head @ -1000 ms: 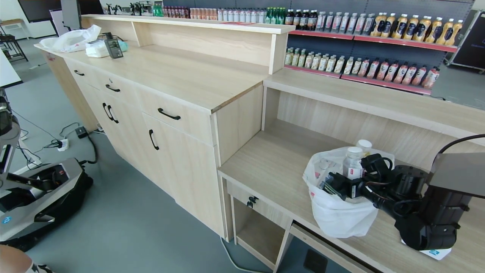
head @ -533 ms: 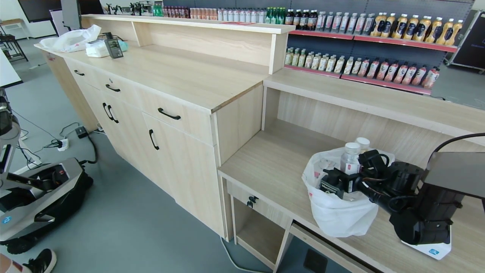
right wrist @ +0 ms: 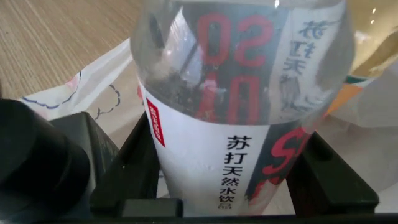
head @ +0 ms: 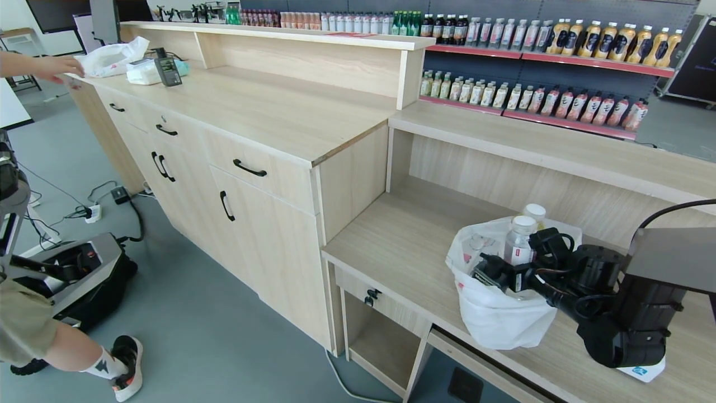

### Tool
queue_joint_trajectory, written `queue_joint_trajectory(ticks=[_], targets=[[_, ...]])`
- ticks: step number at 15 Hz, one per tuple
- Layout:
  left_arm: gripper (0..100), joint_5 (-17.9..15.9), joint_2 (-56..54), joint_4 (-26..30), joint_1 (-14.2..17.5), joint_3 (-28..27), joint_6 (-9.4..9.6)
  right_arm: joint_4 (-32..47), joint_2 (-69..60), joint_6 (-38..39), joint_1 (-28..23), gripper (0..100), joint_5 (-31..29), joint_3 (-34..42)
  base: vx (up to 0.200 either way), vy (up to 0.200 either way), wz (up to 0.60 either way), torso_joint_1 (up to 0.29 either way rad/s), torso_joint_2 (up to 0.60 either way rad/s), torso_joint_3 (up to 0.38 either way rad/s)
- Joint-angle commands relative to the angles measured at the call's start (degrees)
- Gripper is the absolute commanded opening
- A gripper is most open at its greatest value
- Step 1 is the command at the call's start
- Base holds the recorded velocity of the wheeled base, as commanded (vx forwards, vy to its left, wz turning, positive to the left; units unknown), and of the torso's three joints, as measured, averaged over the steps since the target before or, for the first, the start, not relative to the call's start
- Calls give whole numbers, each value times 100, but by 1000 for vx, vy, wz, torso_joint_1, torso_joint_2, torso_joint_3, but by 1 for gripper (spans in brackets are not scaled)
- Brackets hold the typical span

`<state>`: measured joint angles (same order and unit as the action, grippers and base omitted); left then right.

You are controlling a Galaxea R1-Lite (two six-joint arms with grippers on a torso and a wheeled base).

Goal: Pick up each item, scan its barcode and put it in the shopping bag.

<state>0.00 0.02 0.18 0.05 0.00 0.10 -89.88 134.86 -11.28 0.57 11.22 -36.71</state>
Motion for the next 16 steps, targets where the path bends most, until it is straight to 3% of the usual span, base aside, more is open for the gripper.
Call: queue_joint_trajectory(ticks=[1, 16], targets=[[100, 0, -2, -1, 4, 0, -1, -12, -13, -15, 4, 100, 3, 14, 0, 0, 0, 0, 0, 0], [100, 0, -2, -1, 4, 0, -1, -12, -927, 3, -13, 100, 3, 269, 0, 0, 0, 0, 0, 0]])
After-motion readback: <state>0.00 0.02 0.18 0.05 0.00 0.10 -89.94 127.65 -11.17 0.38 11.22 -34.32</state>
